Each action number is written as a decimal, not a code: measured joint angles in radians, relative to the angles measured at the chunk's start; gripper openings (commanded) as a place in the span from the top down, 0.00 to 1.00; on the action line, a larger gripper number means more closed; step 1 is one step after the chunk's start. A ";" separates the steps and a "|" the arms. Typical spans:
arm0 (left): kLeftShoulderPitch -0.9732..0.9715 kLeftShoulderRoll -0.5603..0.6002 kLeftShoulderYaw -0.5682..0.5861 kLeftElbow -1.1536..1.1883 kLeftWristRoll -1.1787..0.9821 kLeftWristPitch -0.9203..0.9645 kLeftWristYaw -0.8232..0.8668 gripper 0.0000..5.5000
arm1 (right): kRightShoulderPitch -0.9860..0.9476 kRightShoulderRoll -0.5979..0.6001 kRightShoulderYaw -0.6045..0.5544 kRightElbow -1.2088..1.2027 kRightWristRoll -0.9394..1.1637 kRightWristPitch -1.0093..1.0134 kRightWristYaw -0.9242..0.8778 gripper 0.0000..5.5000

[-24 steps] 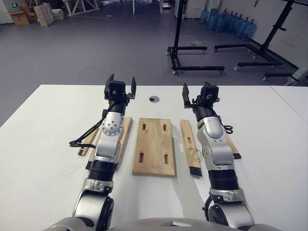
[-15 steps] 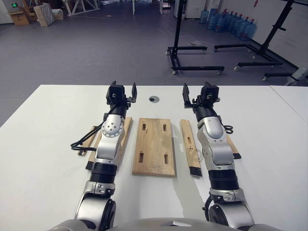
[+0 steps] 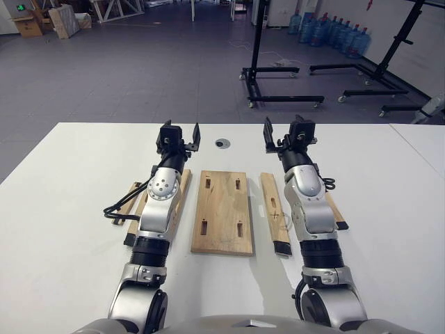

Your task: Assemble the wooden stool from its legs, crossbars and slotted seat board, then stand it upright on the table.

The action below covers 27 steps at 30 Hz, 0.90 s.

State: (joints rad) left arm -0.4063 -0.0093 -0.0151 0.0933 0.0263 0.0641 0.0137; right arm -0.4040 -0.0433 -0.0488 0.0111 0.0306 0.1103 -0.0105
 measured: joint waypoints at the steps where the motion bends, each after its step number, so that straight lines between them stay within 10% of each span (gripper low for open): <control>1: 0.000 -0.003 0.000 0.005 0.000 -0.007 0.003 0.29 | -0.001 -0.004 -0.001 0.001 0.000 -0.003 0.002 0.26; 21: 0.000 -0.035 -0.004 0.024 0.038 -0.120 0.069 0.29 | -0.013 -0.058 -0.037 -0.014 0.009 0.037 0.033 0.26; 27: 0.067 -0.073 -0.016 -0.048 -0.026 -0.047 0.039 0.29 | 0.190 -0.213 -0.267 -0.150 0.238 0.263 0.185 0.26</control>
State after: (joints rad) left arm -0.3392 -0.0819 -0.0314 0.0457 0.0006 0.0168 0.0531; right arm -0.2144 -0.2561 -0.3156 -0.1387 0.2683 0.3729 0.1745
